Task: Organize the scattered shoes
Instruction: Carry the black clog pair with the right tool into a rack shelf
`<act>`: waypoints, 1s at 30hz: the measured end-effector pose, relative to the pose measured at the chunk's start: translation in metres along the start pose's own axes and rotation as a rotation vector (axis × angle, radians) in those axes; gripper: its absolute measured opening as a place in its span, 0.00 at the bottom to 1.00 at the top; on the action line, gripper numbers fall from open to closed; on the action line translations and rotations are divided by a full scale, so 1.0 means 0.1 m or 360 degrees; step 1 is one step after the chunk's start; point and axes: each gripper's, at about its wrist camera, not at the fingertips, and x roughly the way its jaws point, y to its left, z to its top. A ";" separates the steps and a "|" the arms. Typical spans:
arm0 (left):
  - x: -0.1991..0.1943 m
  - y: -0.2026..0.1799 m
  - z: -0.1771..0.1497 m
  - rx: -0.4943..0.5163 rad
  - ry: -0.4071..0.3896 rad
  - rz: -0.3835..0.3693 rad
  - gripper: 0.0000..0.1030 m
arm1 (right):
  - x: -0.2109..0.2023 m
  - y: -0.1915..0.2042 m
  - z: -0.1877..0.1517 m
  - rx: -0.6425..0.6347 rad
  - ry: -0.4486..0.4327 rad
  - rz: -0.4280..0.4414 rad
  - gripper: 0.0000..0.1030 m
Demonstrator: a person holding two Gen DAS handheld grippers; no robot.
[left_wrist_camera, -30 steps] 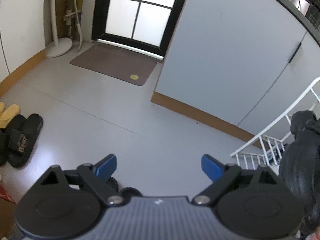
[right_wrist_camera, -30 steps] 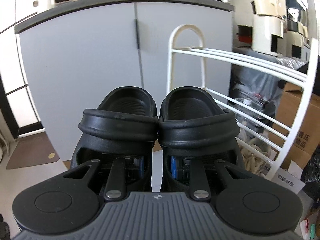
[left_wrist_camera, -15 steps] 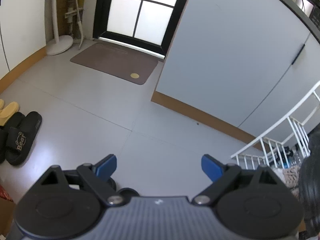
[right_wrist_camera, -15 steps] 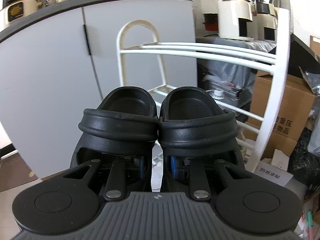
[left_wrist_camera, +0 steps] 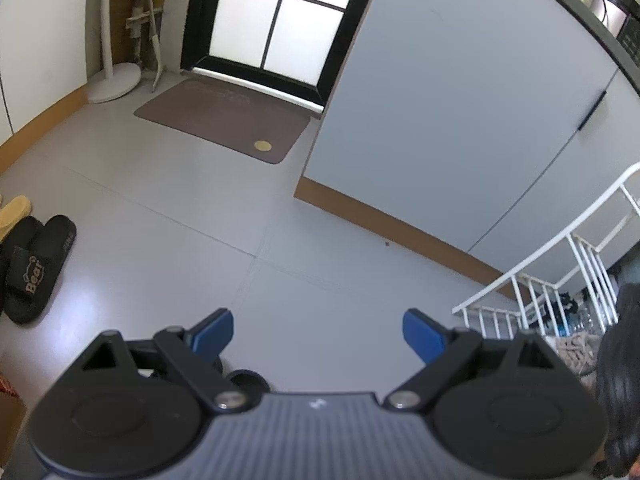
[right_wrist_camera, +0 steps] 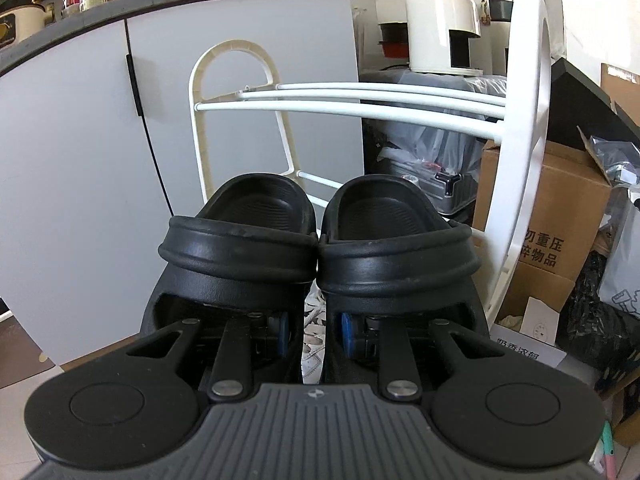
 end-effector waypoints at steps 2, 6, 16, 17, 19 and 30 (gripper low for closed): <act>0.00 0.03 0.01 -0.0014 0.0000 0.0001 0.90 | -0.02 -0.01 0.01 0.0039 -0.0005 -0.0004 0.26; -0.02 0.08 0.02 -0.0038 0.0000 -0.0011 0.90 | 0.01 -0.01 0.04 0.0073 -0.0004 -0.0030 0.25; -0.05 0.15 0.04 -0.0016 0.0001 -0.0073 0.91 | 0.35 0.10 0.16 0.0218 -0.0049 -0.0228 0.27; -0.03 0.18 0.05 -0.0025 0.0005 -0.0072 0.90 | 0.40 0.12 0.17 0.0233 -0.0062 -0.0266 0.27; 0.00 0.22 0.08 -0.0047 0.0013 -0.0070 0.90 | 0.50 0.16 0.18 0.0264 -0.0088 -0.0342 0.27; 0.08 0.35 0.14 -0.0103 0.0060 -0.0122 0.90 | 0.87 0.31 0.30 0.0430 -0.0184 -0.0525 0.26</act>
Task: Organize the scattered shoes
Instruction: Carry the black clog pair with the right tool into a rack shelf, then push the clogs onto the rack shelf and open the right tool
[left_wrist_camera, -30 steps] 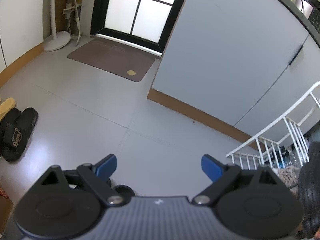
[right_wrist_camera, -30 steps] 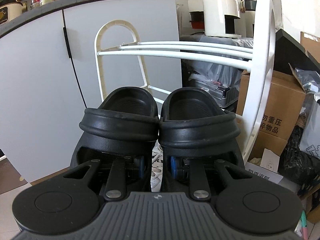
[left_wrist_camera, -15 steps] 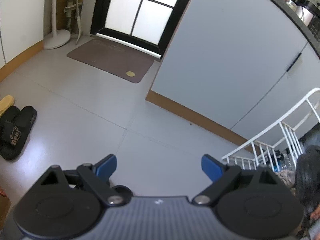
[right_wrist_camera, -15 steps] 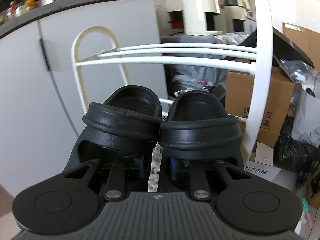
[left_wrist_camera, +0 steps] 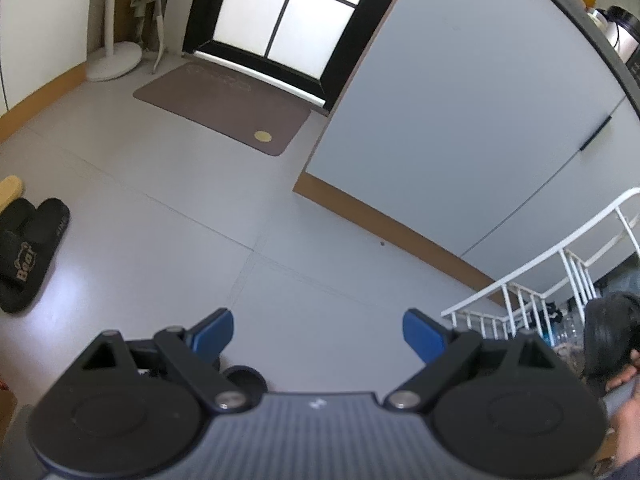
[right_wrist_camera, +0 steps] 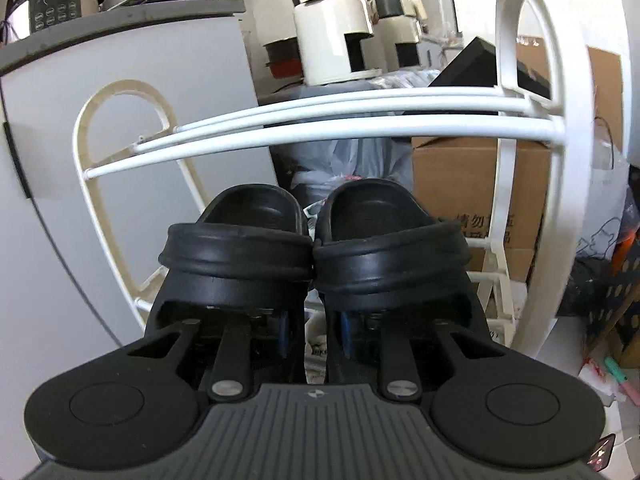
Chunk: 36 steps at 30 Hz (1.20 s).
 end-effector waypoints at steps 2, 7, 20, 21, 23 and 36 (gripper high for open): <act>0.00 -0.02 -0.01 0.0004 0.0012 -0.0025 0.90 | 0.09 0.02 0.05 0.0007 -0.0025 -0.0063 0.26; -0.02 -0.05 -0.03 0.0012 0.0032 -0.0078 0.90 | 0.27 0.02 0.18 0.0051 -0.0071 -0.0223 0.27; -0.03 -0.02 -0.04 0.0023 0.0042 -0.0084 0.90 | 0.59 0.11 0.47 0.0084 0.0229 -0.0292 0.57; -0.03 -0.02 -0.04 0.0025 0.0047 -0.0082 0.90 | 0.61 0.13 0.50 0.0082 0.0252 -0.0294 0.62; -0.03 0.00 -0.03 0.0011 0.0041 -0.0077 0.90 | 0.62 0.18 0.53 0.0044 0.0290 -0.0295 0.64; -0.11 -0.02 -0.01 -0.0017 0.0009 -0.0112 0.90 | 0.05 0.45 0.63 -0.0102 0.0057 -0.0260 0.75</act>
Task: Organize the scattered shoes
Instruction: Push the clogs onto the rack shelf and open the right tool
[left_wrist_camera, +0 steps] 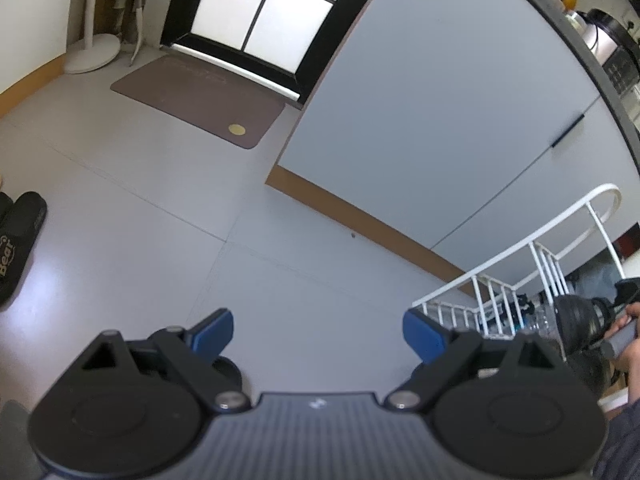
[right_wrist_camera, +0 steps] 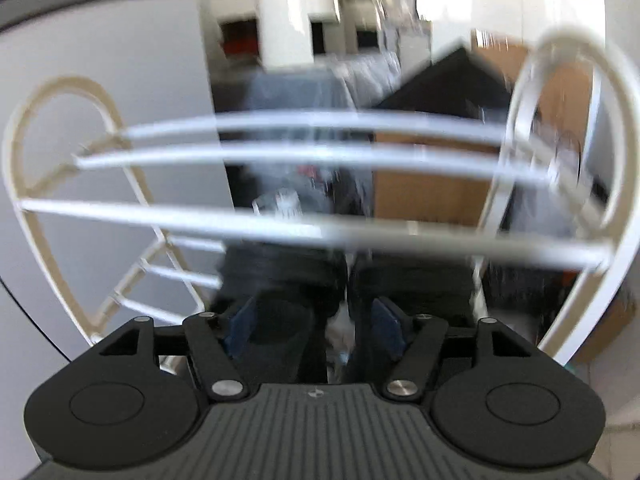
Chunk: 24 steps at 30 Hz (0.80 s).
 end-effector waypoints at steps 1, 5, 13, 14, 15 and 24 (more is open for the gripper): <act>-0.01 0.00 0.00 -0.0002 -0.0004 0.0003 0.90 | -0.08 -0.01 0.00 0.0003 -0.0020 0.0016 0.76; -0.01 0.01 0.02 0.0030 -0.0042 0.0058 0.90 | -0.29 -0.12 -0.09 0.0027 -0.0005 0.0085 0.76; -0.01 0.12 0.00 0.0023 -0.0055 0.0182 0.90 | -0.82 -0.39 -0.62 -0.0219 -0.0123 0.0175 0.76; -0.01 0.13 -0.01 0.0016 -0.0051 0.0196 0.90 | -0.88 -0.44 -0.67 -0.0237 -0.0118 0.0192 0.76; -0.01 0.15 -0.02 0.0007 -0.0045 0.0206 0.90 | -0.94 -0.49 -0.72 -0.0253 -0.0108 0.0204 0.76; -0.15 0.23 -0.09 -0.0059 -0.0046 0.0259 0.90 | -1.26 -1.02 -1.12 -0.0276 0.0169 0.0379 0.78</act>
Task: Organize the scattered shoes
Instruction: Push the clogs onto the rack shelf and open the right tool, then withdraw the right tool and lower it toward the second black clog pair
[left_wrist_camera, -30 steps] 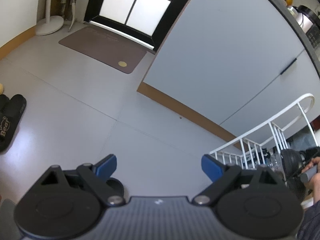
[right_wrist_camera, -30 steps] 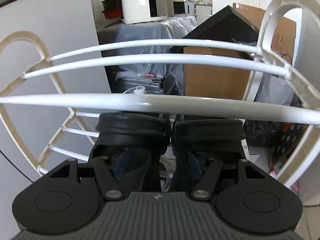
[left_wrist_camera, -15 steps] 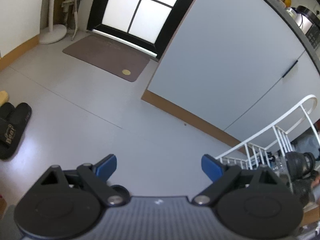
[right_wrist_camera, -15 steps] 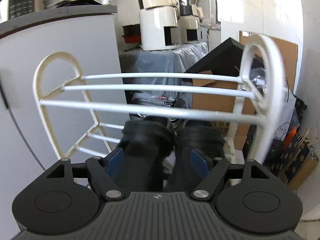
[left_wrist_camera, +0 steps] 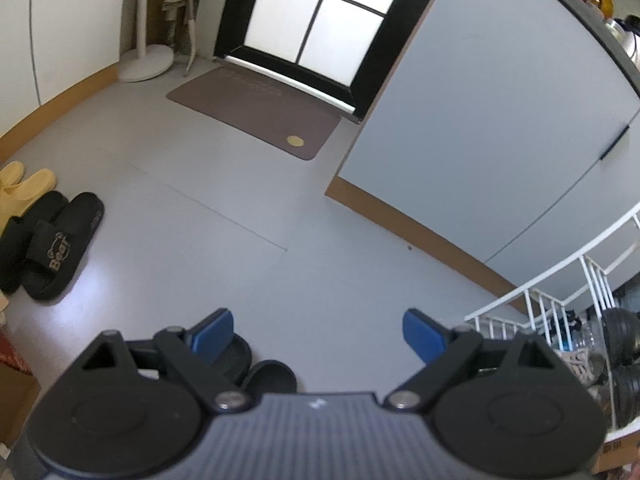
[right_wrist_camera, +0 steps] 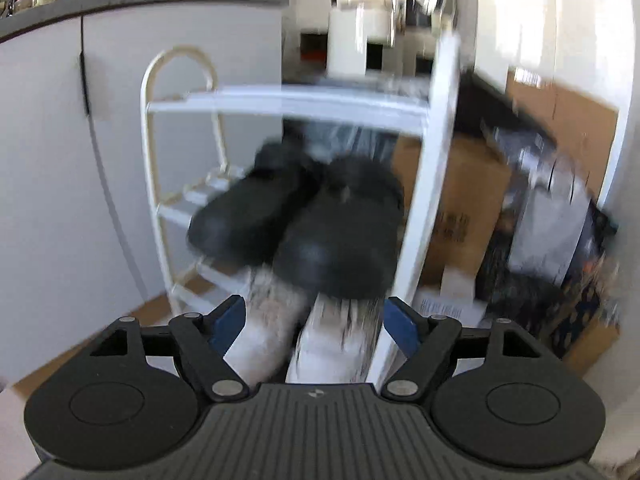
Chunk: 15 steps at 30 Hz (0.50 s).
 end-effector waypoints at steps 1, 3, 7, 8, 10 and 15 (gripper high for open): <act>-0.02 0.02 0.00 -0.0016 0.0005 -0.0010 0.90 | -0.03 -0.03 -0.01 -0.0018 0.0043 0.0062 0.78; -0.06 0.06 -0.01 -0.0033 0.0008 -0.0022 0.90 | -0.12 -0.07 -0.06 -0.0040 0.0074 0.0127 0.78; -0.13 0.10 -0.01 -0.0008 -0.0013 -0.0002 0.90 | -0.19 -0.24 -0.10 -0.0015 0.0144 0.0178 0.80; -0.14 0.10 -0.01 0.0001 -0.0018 0.0007 0.90 | -0.20 -0.26 -0.11 -0.0016 0.0150 0.0170 0.83; -0.17 0.10 -0.03 0.0018 -0.0020 0.0013 0.90 | -0.23 -0.30 -0.15 -0.0019 0.0146 0.0165 0.83; -0.24 0.09 -0.08 0.0068 -0.0020 0.0017 0.90 | -0.32 -0.38 -0.25 -0.0029 0.0149 0.0196 0.84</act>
